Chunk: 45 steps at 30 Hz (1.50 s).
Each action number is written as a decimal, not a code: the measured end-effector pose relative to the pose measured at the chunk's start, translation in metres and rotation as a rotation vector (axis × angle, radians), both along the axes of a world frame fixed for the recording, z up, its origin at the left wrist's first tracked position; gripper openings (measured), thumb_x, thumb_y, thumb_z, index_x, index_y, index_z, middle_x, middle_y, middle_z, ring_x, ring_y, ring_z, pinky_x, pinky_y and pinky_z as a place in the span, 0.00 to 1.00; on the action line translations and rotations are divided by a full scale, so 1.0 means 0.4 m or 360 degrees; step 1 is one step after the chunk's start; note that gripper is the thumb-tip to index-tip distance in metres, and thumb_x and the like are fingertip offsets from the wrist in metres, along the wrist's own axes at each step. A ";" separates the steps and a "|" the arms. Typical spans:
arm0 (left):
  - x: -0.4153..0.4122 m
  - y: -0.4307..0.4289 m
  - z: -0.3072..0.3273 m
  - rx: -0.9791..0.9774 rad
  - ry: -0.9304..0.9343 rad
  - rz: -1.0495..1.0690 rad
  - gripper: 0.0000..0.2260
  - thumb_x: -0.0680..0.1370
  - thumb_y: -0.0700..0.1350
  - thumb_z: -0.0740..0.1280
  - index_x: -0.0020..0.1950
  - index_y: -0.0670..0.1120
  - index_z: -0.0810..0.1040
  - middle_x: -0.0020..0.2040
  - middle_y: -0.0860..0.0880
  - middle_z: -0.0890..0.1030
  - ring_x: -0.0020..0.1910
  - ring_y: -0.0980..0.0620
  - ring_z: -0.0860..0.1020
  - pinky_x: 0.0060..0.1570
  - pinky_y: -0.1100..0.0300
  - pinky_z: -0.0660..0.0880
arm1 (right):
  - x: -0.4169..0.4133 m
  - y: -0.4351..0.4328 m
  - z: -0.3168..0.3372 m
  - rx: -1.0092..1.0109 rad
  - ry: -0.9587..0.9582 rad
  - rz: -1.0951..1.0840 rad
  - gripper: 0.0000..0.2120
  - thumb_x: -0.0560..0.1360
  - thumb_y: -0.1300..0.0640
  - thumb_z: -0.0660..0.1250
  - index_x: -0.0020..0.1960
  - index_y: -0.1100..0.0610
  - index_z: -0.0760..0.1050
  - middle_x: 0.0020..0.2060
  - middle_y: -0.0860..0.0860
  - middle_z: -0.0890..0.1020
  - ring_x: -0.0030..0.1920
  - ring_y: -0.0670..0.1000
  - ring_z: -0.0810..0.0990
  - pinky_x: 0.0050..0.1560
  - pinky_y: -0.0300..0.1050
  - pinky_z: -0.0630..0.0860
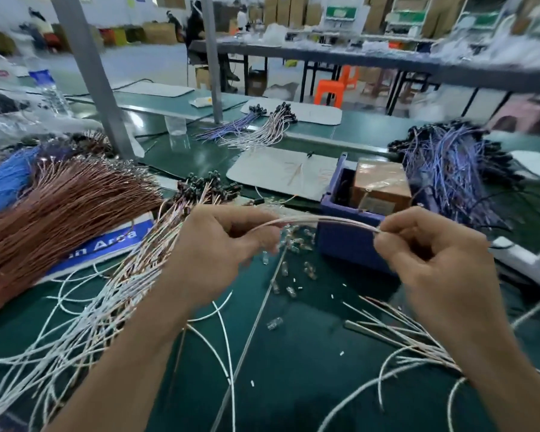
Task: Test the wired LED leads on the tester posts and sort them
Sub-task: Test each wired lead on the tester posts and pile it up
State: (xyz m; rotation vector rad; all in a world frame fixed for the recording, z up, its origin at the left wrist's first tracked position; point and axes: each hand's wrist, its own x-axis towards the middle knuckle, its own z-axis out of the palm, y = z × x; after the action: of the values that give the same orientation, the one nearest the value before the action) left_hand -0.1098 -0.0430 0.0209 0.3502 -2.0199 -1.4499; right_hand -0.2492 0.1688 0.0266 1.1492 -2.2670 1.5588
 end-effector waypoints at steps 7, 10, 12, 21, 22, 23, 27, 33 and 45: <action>-0.117 0.094 -0.057 -0.0052 -0.0353 -0.0322 0.08 0.77 0.42 0.75 0.42 0.54 0.89 0.29 0.46 0.83 0.25 0.55 0.70 0.25 0.66 0.65 | -0.078 0.210 -0.092 0.0523 -0.0114 -0.0156 0.05 0.73 0.57 0.75 0.43 0.47 0.82 0.29 0.46 0.81 0.28 0.45 0.76 0.30 0.39 0.70; -0.172 0.164 -0.100 -0.0100 -0.0378 -0.0254 0.06 0.76 0.45 0.76 0.40 0.54 0.88 0.28 0.51 0.82 0.25 0.57 0.72 0.27 0.66 0.66 | -0.084 0.229 -0.114 0.0669 -0.0086 -0.0167 0.14 0.72 0.60 0.73 0.48 0.41 0.80 0.36 0.40 0.84 0.37 0.42 0.82 0.41 0.40 0.78; -0.199 0.211 -0.127 -0.0109 -0.0331 -0.0222 0.05 0.75 0.45 0.75 0.40 0.54 0.88 0.29 0.53 0.83 0.26 0.60 0.75 0.29 0.70 0.69 | -0.082 0.227 -0.121 0.0644 -0.0065 -0.0134 0.18 0.73 0.61 0.72 0.51 0.37 0.79 0.40 0.37 0.85 0.42 0.41 0.83 0.46 0.39 0.78; -0.197 0.272 -0.193 -0.0169 -0.0265 -0.0148 0.15 0.73 0.39 0.78 0.45 0.62 0.88 0.39 0.62 0.86 0.38 0.65 0.83 0.39 0.75 0.73 | -0.081 0.226 -0.154 0.0464 -0.0134 -0.0139 0.10 0.76 0.56 0.73 0.37 0.47 0.81 0.31 0.42 0.80 0.35 0.44 0.77 0.35 0.35 0.69; -0.193 0.267 -0.194 -0.0186 -0.0272 -0.0114 0.16 0.72 0.40 0.78 0.45 0.64 0.87 0.38 0.62 0.86 0.37 0.66 0.83 0.38 0.75 0.73 | -0.087 0.231 -0.155 0.0436 -0.0176 -0.0165 0.10 0.76 0.57 0.72 0.36 0.48 0.80 0.29 0.43 0.79 0.33 0.45 0.76 0.34 0.35 0.67; -0.190 0.264 -0.195 -0.0190 -0.0275 -0.0086 0.16 0.72 0.41 0.79 0.45 0.65 0.87 0.37 0.62 0.86 0.37 0.65 0.83 0.37 0.75 0.73 | -0.091 0.234 -0.155 0.0417 -0.0225 -0.0179 0.10 0.76 0.57 0.72 0.36 0.50 0.80 0.28 0.44 0.77 0.32 0.44 0.74 0.33 0.34 0.66; -0.193 0.259 -0.195 -0.0193 -0.0268 -0.0019 0.09 0.70 0.51 0.76 0.44 0.67 0.86 0.38 0.63 0.85 0.38 0.65 0.83 0.39 0.74 0.75 | -0.091 0.228 -0.163 0.0394 -0.0234 -0.0291 0.11 0.77 0.56 0.71 0.36 0.53 0.78 0.25 0.45 0.73 0.30 0.46 0.70 0.31 0.37 0.65; -0.194 0.198 -0.182 0.0041 -0.0128 0.0140 0.06 0.68 0.49 0.79 0.41 0.60 0.88 0.35 0.54 0.86 0.32 0.60 0.80 0.33 0.69 0.74 | -0.094 0.237 -0.172 0.0201 -0.0171 -0.0636 0.09 0.78 0.56 0.71 0.39 0.50 0.80 0.29 0.41 0.80 0.30 0.46 0.75 0.33 0.32 0.67; -0.202 0.157 -0.184 0.0375 -0.0274 0.0297 0.12 0.73 0.35 0.77 0.38 0.52 0.89 0.32 0.49 0.85 0.29 0.58 0.79 0.30 0.69 0.73 | -0.112 0.286 -0.151 -0.0050 0.0023 -0.0834 0.05 0.75 0.51 0.67 0.40 0.48 0.80 0.31 0.40 0.81 0.36 0.44 0.80 0.33 0.38 0.71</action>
State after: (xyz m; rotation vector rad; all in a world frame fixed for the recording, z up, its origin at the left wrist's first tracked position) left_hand -0.1906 0.0197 -0.0529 0.7659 -1.8898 -1.5859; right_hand -0.2938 0.2830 -0.0337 0.4896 -2.2713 1.3569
